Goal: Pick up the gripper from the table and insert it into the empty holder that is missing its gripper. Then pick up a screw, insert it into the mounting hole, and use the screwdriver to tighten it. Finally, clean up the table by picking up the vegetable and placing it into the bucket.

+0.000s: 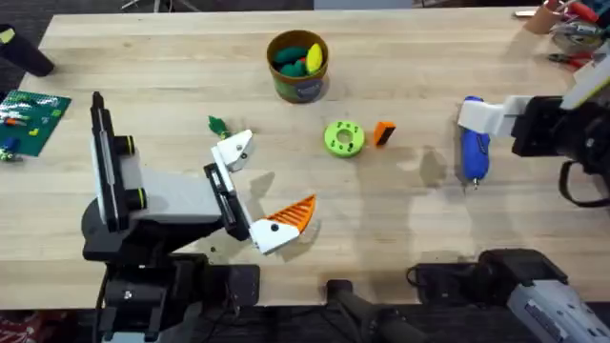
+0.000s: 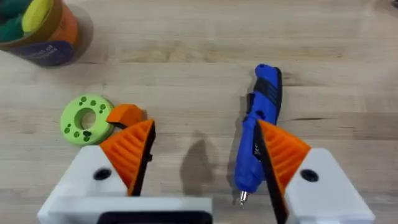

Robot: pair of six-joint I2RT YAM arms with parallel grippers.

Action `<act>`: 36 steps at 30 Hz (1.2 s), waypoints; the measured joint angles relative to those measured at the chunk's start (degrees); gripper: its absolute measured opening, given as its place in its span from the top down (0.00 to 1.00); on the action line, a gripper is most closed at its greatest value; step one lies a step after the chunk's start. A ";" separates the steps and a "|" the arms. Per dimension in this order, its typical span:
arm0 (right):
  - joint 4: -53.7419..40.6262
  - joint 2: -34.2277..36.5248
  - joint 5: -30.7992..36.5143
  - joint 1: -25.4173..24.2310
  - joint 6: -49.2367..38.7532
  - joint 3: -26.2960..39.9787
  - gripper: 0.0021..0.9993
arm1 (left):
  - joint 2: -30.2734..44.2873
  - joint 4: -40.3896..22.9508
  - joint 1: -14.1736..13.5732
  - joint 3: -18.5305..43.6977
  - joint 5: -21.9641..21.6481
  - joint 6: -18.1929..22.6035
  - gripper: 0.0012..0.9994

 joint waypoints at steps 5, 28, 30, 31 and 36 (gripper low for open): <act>0.00 0.00 0.00 0.00 0.00 0.00 0.08 | 0.00 0.00 0.00 0.00 0.02 -0.02 0.01; -0.01 0.00 0.00 0.00 0.01 0.00 0.08 | 0.00 0.00 0.00 0.00 0.17 -0.02 0.01; -0.04 0.02 0.00 0.00 0.01 0.00 0.08 | 0.00 0.00 0.00 0.00 0.17 -0.02 0.01; -0.15 0.00 0.00 0.00 0.01 0.00 0.08 | 0.00 0.00 0.00 0.00 0.17 -0.02 0.01; -0.87 0.00 0.00 0.00 0.00 0.00 0.08 | 0.00 0.00 0.00 0.00 0.17 -0.02 0.01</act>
